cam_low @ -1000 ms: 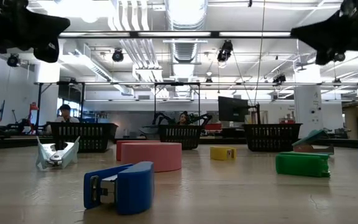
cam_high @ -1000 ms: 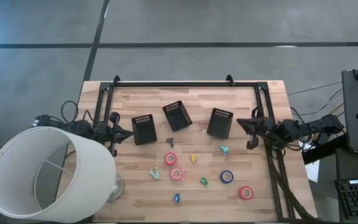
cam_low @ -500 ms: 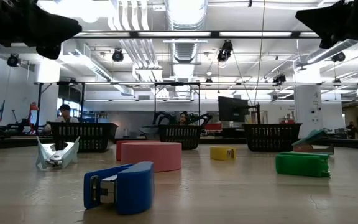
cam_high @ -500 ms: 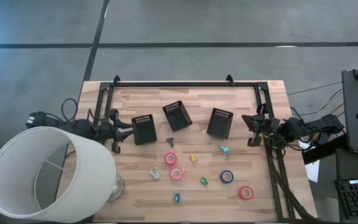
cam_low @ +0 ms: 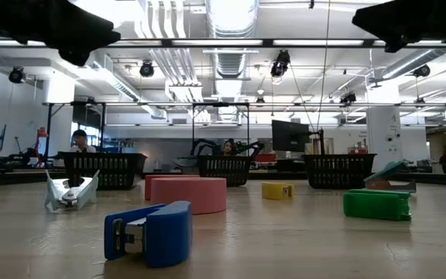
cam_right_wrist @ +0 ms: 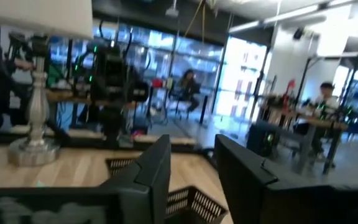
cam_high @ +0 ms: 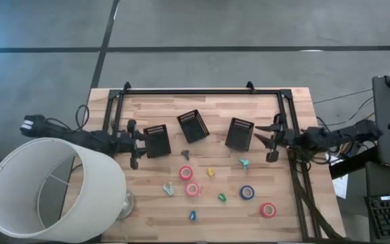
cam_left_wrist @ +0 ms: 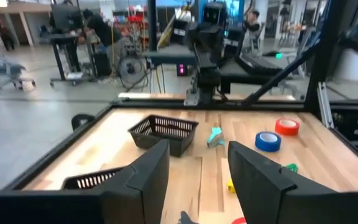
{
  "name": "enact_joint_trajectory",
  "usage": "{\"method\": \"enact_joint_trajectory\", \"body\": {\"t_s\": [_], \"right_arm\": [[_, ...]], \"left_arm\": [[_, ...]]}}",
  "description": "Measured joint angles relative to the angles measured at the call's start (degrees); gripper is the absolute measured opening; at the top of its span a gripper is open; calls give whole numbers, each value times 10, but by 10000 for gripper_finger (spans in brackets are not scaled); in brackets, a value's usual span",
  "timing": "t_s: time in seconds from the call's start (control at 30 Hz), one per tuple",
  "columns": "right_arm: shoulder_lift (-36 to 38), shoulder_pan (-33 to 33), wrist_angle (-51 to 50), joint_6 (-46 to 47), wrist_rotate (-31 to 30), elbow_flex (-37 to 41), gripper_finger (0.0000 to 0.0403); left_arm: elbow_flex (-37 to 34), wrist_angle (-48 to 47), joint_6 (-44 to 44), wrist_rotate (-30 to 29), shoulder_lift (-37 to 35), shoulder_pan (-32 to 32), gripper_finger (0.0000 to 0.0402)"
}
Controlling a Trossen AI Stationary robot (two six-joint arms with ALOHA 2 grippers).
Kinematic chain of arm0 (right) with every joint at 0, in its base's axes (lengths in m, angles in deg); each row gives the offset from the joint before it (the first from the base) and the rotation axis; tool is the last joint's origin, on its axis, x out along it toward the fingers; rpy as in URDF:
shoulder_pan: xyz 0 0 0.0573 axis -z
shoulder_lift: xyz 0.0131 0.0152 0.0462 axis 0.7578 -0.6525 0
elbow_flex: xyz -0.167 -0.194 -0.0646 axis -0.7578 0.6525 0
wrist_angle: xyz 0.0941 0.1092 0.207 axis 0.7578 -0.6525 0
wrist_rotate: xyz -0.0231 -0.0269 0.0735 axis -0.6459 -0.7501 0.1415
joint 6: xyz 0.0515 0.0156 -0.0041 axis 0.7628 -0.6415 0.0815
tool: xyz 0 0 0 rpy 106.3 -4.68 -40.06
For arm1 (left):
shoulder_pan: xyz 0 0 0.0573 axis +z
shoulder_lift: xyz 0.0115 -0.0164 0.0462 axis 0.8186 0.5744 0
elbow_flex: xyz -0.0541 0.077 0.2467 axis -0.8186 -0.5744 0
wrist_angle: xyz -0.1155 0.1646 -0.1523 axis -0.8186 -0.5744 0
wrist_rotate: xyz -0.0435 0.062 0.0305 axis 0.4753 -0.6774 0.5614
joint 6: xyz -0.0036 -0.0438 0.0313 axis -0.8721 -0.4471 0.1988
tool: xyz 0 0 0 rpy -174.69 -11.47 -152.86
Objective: Pick and place Stapler, Stapler remover, tape
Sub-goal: Put the blue stapler into the left black bin
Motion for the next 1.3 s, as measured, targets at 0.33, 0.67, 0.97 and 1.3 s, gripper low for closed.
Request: {"method": "enact_joint_trajectory", "body": {"t_s": [0.33, 0.67, 0.97, 1.3], "right_arm": [[-132, 0, -15, 12, 0, -51, 155], [-248, 0, -14, 47, 0, -97, 162], [-343, 0, -18, 69, 0, -141, 163], [-412, 0, -60, 87, 0, -187, 163]], "left_arm": [[80, 9, -31, 95, 156, 0, 167], [153, -4, -26, 152, 326, 0, 167], [228, 2, 1, 190, 435, -1, 167], [282, 0, 30, 321, 514, -26, 163]]}}
